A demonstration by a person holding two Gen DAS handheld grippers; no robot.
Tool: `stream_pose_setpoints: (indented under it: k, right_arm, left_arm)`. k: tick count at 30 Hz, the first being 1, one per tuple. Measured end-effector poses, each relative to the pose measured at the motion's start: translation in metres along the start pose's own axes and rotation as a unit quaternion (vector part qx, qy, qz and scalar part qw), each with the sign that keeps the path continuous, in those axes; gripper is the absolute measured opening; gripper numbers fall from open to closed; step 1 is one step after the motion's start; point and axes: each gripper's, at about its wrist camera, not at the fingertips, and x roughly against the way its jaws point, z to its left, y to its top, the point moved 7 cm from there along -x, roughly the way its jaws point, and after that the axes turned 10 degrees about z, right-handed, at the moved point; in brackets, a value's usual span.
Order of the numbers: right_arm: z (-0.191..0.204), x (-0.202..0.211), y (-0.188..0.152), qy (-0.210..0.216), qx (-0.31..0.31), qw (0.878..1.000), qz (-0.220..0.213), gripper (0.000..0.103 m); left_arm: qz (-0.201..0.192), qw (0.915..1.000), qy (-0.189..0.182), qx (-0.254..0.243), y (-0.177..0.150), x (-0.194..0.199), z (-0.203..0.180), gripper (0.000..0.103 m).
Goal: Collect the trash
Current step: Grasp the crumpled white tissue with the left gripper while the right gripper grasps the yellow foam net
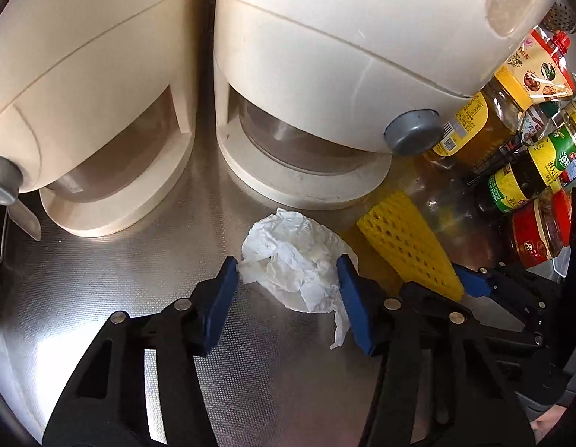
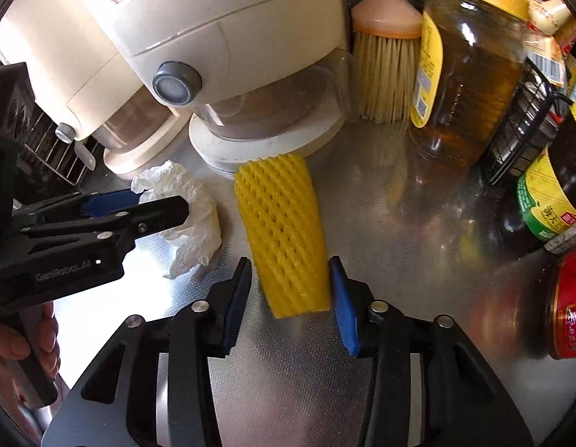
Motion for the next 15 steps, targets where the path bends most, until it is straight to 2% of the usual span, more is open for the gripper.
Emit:
stream_pose_setpoints:
  k: [1, 2, 6, 8, 15]
  right_arm:
    - [0.001, -0.001, 0.001, -0.002, 0.003, 1.0, -0.003, 0.037]
    - [0.002, -0.002, 0.002, -0.004, 0.006, 1.0, -0.003, 0.037]
    - [0.002, -0.004, 0.003, -0.009, 0.01, 1.0, -0.006, 0.02]
    - [0.003, -0.002, 0.002, -0.01, 0.013, 1.0, -0.011, 0.016]
    - [0.007, 0.012, -0.003, -0.008, 0.012, 1.0, -0.018, 0.015]
  left_arm:
    - [0.002, 1.0, -0.002, -0.002, 0.001, -0.002, 0.0, 0.048]
    - [0.004, 1.0, 0.0, -0.006, 0.002, -0.003, -0.001, 0.043]
    - [0.004, 0.9998, -0.009, -0.019, 0.003, -0.005, -0.01, 0.025]
    - [0.003, 0.9997, -0.009, -0.021, 0.002, -0.003, -0.012, 0.016]
    - [0.002, 0.9998, -0.009, -0.019, -0.009, 0.016, -0.014, 0.012]
